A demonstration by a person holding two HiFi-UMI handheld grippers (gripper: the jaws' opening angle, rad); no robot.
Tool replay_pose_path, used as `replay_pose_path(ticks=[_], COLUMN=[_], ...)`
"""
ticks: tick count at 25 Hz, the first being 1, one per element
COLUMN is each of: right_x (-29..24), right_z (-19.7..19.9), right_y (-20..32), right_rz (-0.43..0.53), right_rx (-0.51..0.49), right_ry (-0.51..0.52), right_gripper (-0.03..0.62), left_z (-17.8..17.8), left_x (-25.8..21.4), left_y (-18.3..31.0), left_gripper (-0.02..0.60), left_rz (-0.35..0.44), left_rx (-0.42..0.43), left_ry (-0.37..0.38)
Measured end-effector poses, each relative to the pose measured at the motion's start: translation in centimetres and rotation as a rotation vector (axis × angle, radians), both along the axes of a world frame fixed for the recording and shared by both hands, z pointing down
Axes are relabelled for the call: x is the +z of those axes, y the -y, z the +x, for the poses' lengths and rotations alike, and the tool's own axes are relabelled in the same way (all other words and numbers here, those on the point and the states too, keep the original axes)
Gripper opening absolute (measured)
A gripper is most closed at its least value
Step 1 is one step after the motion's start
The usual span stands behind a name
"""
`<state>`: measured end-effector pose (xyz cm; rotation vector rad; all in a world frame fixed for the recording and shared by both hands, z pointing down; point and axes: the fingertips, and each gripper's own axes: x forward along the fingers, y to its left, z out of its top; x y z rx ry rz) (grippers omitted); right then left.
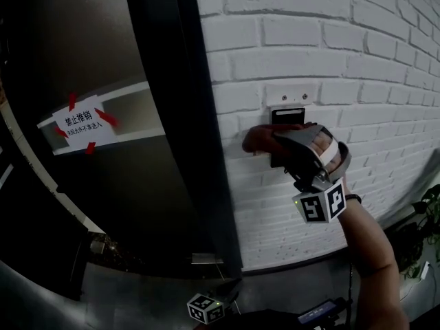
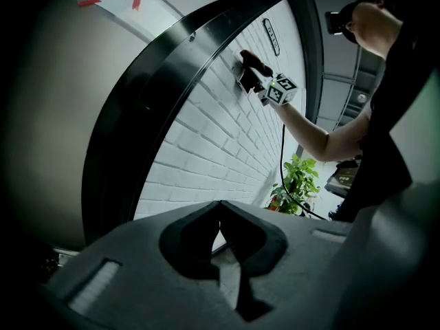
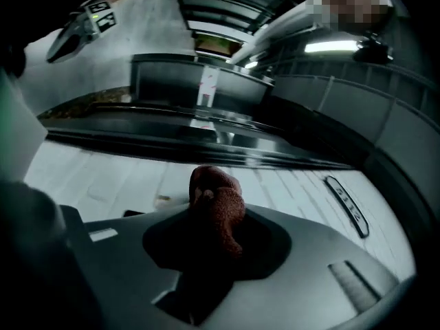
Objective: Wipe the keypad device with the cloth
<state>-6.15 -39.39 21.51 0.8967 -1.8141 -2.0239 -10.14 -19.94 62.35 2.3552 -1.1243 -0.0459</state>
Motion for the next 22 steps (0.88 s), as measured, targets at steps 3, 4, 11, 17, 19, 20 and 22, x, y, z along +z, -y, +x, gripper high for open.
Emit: replay_pose_path(ticks=[3, 4, 11, 17, 19, 20, 22], right_x=[-4.1, -4.5, -8.2, -8.1, -5.9, -4.7, -2.6], right_z=[3.9, 5.0, 5.3, 8.9, 7.9, 7.0, 5.9], right_y=[0.7, 1.0, 1.8, 0.3, 0.0, 0.6, 1.9], right_rz=[-0.081, -0.117, -0.188, -0.14, -0.238, -0.294, -0.331], right_rx=[-0.029, -0.043, -0.09, -0.034, -0.123, -0.139, -0.103], right_ry=[0.232, 0.289, 0.445, 0.558, 0.599, 0.585, 0.526], right_gripper=[0.106, 0.106, 0.106, 0.109, 0.109, 0.109, 0.109], left_z=[0.4, 0.3, 0.6, 1.2, 0.2, 0.0, 0.5], left_x=[-0.2, -0.1, 0.2, -0.2, 0.4, 0.5, 0.3], left_y=[0.1, 0.1, 0.3, 0.1, 0.1, 0.3, 0.6], left_gripper=[0.005, 0.005, 0.005, 0.005, 0.005, 0.005, 0.005], left_rz=[0.006, 0.005, -0.016, -0.003, -0.019, -0.023, -0.019], left_rx=[0.01, 0.009, 0.022, 0.044, 0.024, 0.016, 0.014], left_ry=[0.001, 0.004, 0.009, 0.016, 0.016, 0.013, 0.008])
